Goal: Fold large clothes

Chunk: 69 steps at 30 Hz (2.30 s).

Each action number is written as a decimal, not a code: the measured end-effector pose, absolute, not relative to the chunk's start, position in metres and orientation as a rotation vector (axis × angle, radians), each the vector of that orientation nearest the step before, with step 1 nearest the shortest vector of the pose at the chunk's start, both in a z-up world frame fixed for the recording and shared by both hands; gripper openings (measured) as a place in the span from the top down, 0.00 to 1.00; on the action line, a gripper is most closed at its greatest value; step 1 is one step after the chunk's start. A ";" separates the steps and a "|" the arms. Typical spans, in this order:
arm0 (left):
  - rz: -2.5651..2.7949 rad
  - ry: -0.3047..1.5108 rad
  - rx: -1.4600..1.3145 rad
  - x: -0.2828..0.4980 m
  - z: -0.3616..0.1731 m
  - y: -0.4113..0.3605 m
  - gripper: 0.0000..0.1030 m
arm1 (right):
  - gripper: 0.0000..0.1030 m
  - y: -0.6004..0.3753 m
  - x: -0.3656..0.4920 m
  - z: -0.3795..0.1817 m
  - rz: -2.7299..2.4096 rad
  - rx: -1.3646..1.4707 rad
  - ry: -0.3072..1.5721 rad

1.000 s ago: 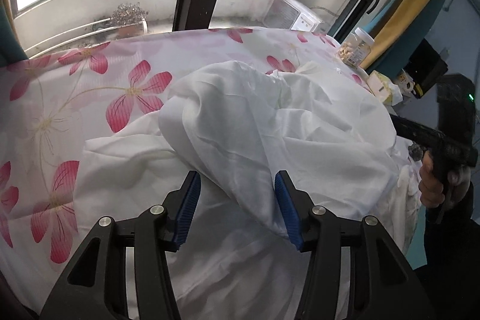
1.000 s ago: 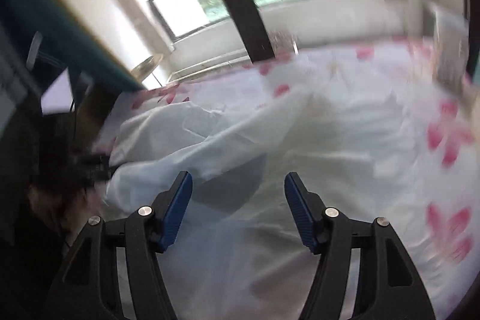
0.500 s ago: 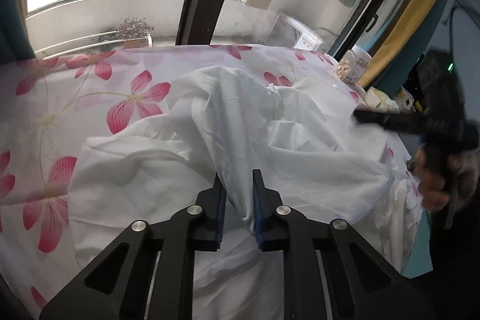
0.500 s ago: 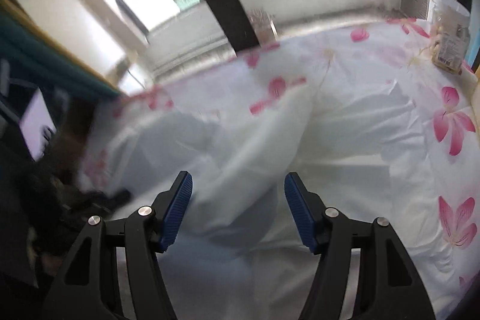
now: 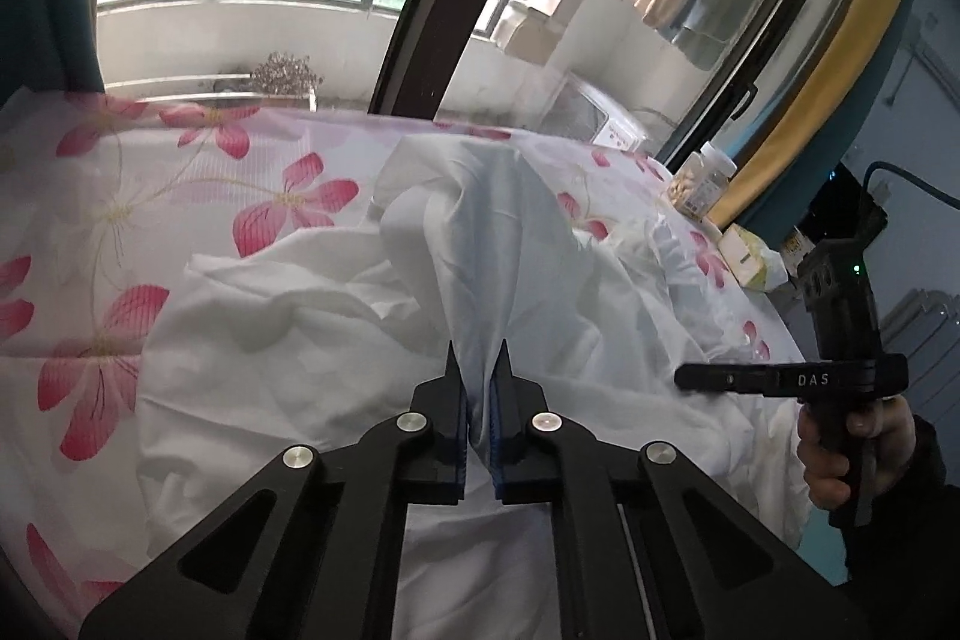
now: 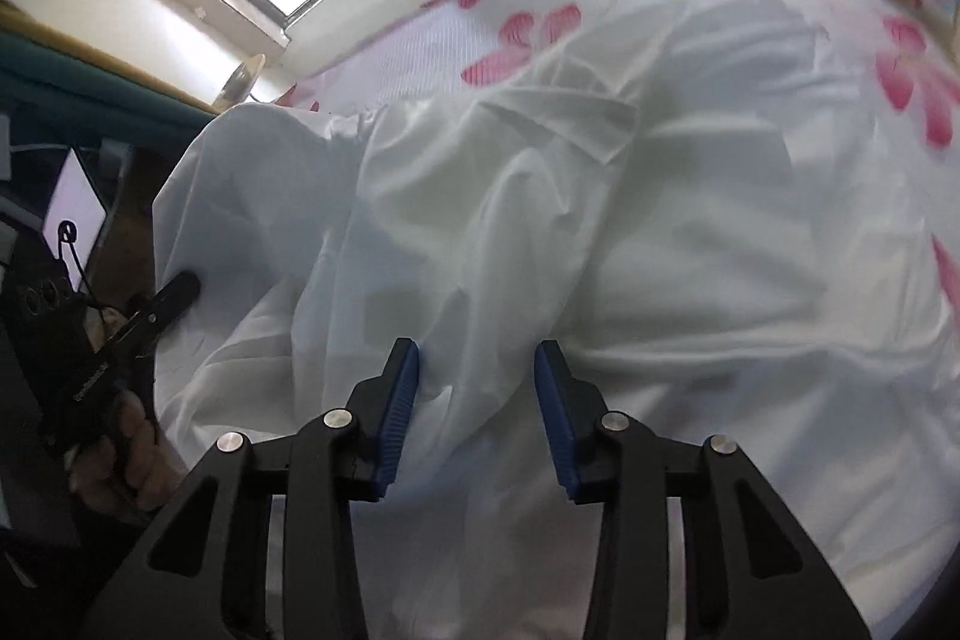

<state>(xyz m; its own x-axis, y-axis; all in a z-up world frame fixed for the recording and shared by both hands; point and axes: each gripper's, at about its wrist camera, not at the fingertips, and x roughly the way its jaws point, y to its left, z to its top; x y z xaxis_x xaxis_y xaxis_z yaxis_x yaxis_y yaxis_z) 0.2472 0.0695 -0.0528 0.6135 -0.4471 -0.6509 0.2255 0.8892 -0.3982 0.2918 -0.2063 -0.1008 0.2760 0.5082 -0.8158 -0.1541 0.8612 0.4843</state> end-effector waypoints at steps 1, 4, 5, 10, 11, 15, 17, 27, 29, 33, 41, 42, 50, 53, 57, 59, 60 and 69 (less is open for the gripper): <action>-0.398 0.816 -0.292 0.247 -0.051 0.069 0.95 | 0.61 -0.209 0.292 -0.099 0.463 0.337 1.216; -0.393 0.789 -0.303 0.247 -0.044 0.069 0.96 | 0.61 -0.206 0.291 -0.091 0.483 0.299 1.215; -0.390 0.776 -0.310 0.248 -0.040 0.069 0.96 | 0.61 -0.203 0.290 -0.090 0.492 0.281 1.228; -0.375 0.712 -0.309 0.254 -0.022 0.068 0.96 | 0.61 -0.187 0.292 -0.100 0.553 0.217 1.291; -0.377 0.711 -0.310 0.256 -0.021 0.067 0.96 | 0.67 -0.187 0.293 -0.100 0.553 0.208 1.287; -0.375 0.700 -0.343 0.262 -0.017 0.070 0.96 | 0.94 -0.186 0.297 -0.083 0.575 0.223 1.223; -0.370 0.674 -0.386 0.266 -0.011 0.076 0.96 | 0.94 -0.188 0.299 -0.066 0.575 0.214 1.167; -0.268 0.635 -0.560 0.279 -0.022 0.072 0.95 | 0.94 -0.218 0.346 0.003 0.485 0.221 0.833; -0.259 0.734 -0.617 0.280 -0.047 0.065 0.94 | 0.94 -0.220 0.340 -0.006 0.445 0.158 0.790; -0.244 0.900 -0.698 0.268 -0.095 0.056 0.90 | 0.97 -0.232 0.322 -0.037 0.394 0.076 0.776; -0.265 0.931 -0.528 0.249 -0.069 0.049 0.61 | 0.99 -0.252 0.289 -0.068 0.383 0.053 0.744; -0.274 0.928 -0.499 0.250 -0.063 0.046 0.60 | 0.99 -0.255 0.289 -0.067 0.389 0.069 0.742; -0.243 0.834 -0.384 0.293 -0.025 0.059 0.60 | 0.99 -0.241 0.287 -0.049 0.432 0.048 0.688; -0.270 0.890 -0.364 0.309 -0.033 0.061 0.60 | 0.99 -0.239 0.287 -0.048 0.437 0.046 0.688; -0.344 0.978 -0.325 0.313 -0.056 0.053 0.70 | 0.99 -0.240 0.292 -0.041 0.441 0.081 0.687; -0.357 0.999 -0.302 0.310 -0.065 0.051 0.82 | 0.99 -0.238 0.295 -0.036 0.440 0.077 0.682; -0.363 0.999 -0.304 0.308 -0.067 0.053 0.88 | 0.99 -0.236 0.296 -0.034 0.444 0.076 0.682; -0.350 0.838 -0.476 0.317 -0.031 0.088 0.95 | 0.99 -0.213 0.319 0.005 0.465 0.030 0.598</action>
